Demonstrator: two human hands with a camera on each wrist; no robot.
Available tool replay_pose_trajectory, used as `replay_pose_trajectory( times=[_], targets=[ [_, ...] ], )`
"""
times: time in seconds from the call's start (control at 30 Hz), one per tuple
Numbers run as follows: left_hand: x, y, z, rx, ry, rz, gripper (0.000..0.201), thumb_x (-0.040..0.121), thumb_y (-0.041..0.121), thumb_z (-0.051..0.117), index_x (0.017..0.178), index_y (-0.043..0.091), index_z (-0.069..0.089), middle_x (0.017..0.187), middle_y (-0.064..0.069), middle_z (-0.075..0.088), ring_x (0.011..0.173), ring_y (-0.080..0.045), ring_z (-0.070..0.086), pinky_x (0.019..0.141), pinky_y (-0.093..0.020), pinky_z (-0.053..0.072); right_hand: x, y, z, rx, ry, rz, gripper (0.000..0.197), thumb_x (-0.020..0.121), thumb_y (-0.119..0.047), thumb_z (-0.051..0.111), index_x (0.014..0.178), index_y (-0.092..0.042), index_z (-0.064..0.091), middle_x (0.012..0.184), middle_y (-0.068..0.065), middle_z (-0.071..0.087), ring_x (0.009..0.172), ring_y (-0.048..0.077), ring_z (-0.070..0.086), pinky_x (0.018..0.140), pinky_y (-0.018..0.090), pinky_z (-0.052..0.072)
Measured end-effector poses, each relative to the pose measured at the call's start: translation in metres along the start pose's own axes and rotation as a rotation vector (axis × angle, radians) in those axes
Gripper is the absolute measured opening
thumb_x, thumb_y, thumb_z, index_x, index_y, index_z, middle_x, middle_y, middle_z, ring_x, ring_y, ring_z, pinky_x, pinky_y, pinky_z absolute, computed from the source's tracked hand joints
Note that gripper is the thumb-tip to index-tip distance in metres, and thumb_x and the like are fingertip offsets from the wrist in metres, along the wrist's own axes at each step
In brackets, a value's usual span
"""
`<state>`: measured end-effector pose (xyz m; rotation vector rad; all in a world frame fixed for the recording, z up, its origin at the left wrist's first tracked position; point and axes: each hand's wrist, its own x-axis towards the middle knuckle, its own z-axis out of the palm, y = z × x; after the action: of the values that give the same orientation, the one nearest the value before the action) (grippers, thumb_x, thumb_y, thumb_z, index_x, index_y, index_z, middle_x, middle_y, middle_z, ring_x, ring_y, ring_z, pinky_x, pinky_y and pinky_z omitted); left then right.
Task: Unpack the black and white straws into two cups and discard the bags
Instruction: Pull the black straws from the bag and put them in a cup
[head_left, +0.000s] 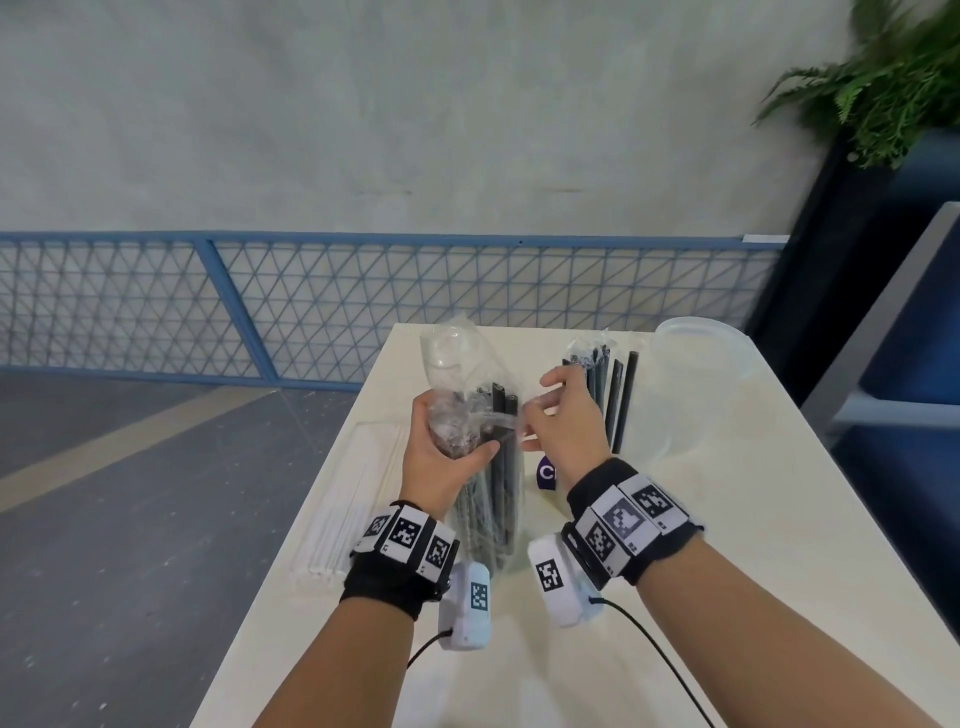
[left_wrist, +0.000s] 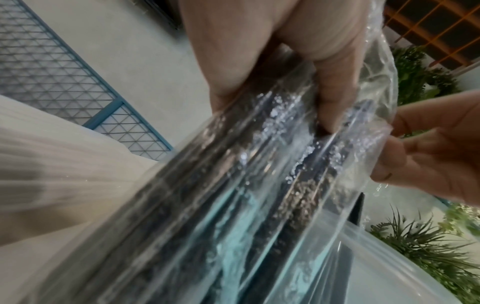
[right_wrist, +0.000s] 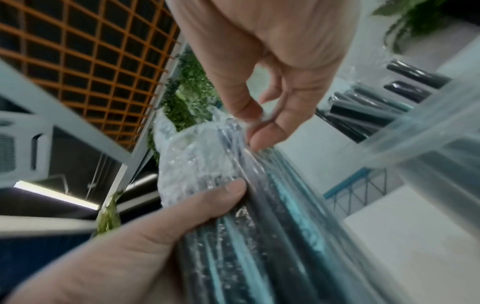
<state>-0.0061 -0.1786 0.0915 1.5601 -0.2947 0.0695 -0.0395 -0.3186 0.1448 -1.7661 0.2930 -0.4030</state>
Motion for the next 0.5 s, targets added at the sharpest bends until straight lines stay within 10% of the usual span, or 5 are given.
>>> replay_pose_trajectory(
  times=[0.13,0.23,0.3,0.5],
  targets=[
    [-0.0017,0.0023,0.0045,0.020,-0.025,0.037,0.061,0.064,0.000,0.081,0.107,0.027,0.046,0.102,-0.001,0.063,0.096,-0.014,0.065,0.085,-0.029,0.052,-0.0005,-0.0029,-0.0021,-0.248,-0.007,-0.131,0.027,0.081,0.011,0.044,0.090,-0.012,0.056,0.097,0.009,0.041,0.064,0.022,0.049,0.062,0.046,0.058],
    [-0.0012,0.0005,0.0037,0.001,-0.023,0.027,0.063,0.065,-0.001,0.080,0.107,0.030,0.046,0.103,-0.002,0.063,0.096,-0.014,0.065,0.086,-0.030,0.052,0.0013,-0.0041,-0.0066,-0.399,-0.071,-0.155,0.033,0.085,0.007,0.047,0.111,-0.006,0.062,0.113,0.013,0.042,0.072,0.021,0.050,0.085,0.031,0.052],
    [-0.0009,-0.0004,0.0013,-0.026,-0.034,0.015,0.063,0.063,0.001,0.080,0.109,0.028,0.045,0.105,-0.003,0.063,0.097,-0.015,0.064,0.088,-0.034,0.053,0.0018,-0.0067,-0.0093,-0.558,-0.133,-0.208,0.040,0.086,0.002,0.048,0.125,-0.007,0.055,0.124,0.014,0.039,0.080,0.020,0.050,0.086,0.013,0.037],
    [-0.0026,0.0017,0.0041,-0.038,-0.101,0.013,0.062,0.062,0.002,0.077,0.108,0.027,0.045,0.103,-0.006,0.063,0.095,-0.019,0.065,0.085,-0.043,0.055,0.0043,-0.0097,-0.0044,-0.821,-0.333,-0.150,0.056,0.090,-0.011,0.050,0.141,-0.004,0.027,0.128,0.020,0.042,0.104,0.024,0.044,0.094,0.023,0.035]
  ],
)
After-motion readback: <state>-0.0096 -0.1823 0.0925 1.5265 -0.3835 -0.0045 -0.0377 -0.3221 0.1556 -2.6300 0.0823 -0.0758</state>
